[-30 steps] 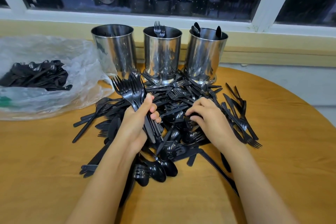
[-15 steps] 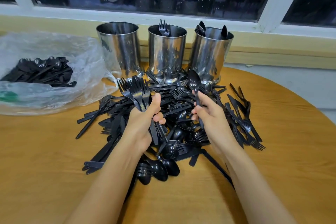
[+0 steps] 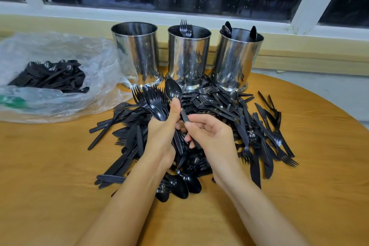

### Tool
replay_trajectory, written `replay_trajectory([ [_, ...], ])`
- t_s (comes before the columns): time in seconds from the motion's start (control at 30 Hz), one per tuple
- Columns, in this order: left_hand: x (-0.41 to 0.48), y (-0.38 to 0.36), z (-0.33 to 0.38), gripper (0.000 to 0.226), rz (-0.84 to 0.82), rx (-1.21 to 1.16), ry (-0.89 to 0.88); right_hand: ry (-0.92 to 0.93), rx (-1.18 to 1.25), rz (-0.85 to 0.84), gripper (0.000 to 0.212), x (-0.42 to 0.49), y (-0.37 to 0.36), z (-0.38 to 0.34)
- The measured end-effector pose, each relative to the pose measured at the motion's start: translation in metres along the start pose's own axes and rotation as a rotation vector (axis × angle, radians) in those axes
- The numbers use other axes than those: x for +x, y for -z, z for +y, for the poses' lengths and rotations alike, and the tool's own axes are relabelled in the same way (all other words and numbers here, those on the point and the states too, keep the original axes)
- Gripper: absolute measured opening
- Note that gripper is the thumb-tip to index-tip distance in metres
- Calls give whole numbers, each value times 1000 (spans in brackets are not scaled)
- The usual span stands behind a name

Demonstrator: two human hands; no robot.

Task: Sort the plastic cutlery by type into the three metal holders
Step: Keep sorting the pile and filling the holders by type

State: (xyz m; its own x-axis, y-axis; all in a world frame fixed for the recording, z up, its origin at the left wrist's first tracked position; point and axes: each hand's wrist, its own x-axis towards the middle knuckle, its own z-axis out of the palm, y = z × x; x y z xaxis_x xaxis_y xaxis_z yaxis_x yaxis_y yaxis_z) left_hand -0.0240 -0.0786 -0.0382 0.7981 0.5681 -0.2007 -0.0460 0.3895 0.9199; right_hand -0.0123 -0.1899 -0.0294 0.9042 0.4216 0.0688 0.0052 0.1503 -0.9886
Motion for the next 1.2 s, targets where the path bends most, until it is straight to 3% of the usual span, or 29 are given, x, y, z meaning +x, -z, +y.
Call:
replay_trajectory([
  [0.1, -1, -1, -1, 73, 0, -8, 5, 31, -97, 24, 8, -2, -2, 1],
  [0.23, -3, -1, -4, 54, -37, -100, 60, 152, -258, 37, 9, -1, -3, 9],
  [0.37, 1, 7, -4, 38, -180, -128, 207, 328, -497, -7, 13, 1, -3, 18],
  [0.43, 1, 8, -2, 30, -192, -166, 172, 353, -537, -77, 15, 3, 0, 17],
  [0.53, 3, 9, 8, 23, -190, -312, 90, 317, -490, -114, 17, 8, 15, 8],
  [0.67, 12, 20, 16, 25, -157, -455, 33, 285, -479, 174, 15, 22, 50, -1],
  [0.73, 16, 24, 17, 21, -138, -508, 22, 223, -562, 224, 15, 28, 63, 1],
  [0.83, 18, 26, 16, 20, -120, -522, 37, 115, -675, 160, 13, 31, 64, 8],
  [1.0, 18, 27, 14, 20, -130, -533, 51, 86, -800, 23, 3, 28, 56, 14],
  [1.2, 21, 27, 13, 19, -123, -526, 65, 71, -1137, -118, 19, 25, 58, 12],
])
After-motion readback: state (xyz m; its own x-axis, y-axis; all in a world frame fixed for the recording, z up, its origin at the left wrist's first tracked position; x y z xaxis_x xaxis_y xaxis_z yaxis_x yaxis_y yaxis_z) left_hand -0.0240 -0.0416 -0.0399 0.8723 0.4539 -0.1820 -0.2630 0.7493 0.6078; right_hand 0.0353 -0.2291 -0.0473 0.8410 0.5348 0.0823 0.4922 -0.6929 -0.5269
